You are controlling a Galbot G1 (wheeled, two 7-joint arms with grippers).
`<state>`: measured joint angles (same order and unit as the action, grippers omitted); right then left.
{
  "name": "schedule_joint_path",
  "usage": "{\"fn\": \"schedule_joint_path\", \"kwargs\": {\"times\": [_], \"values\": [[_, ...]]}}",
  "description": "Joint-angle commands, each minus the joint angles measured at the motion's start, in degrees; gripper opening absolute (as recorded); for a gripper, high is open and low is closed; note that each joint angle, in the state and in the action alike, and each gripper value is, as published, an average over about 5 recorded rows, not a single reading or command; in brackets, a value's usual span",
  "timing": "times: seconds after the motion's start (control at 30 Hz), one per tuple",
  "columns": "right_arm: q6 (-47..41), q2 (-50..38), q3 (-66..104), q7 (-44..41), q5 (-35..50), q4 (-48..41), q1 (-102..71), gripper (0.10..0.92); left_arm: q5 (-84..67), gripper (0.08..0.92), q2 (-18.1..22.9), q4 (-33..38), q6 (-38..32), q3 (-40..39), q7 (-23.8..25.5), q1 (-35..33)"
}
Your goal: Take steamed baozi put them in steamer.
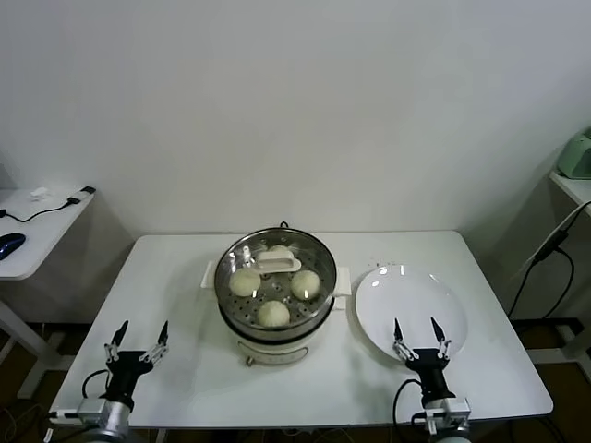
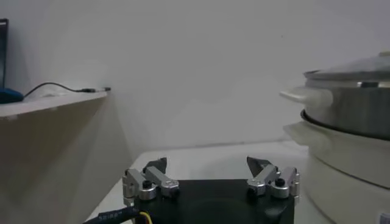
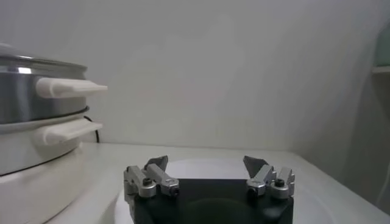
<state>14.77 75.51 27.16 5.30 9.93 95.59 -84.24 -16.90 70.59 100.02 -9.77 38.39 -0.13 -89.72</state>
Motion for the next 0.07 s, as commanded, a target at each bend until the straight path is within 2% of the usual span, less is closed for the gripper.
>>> {"fn": "schedule_joint_path", "kwargs": {"times": [0.03, 0.07], "values": [[0.12, -0.11, -0.32, 0.03, 0.22, -0.14, 0.05, 0.823, -0.39, 0.823, 0.18, -0.28, -1.36, 0.13, 0.2, -1.2], [0.11, -0.11, -0.34, 0.03, 0.23, -0.14, 0.04, 0.823, -0.32, 0.823, 0.18, -0.22, -1.38, 0.12, 0.22, -1.25]]}}
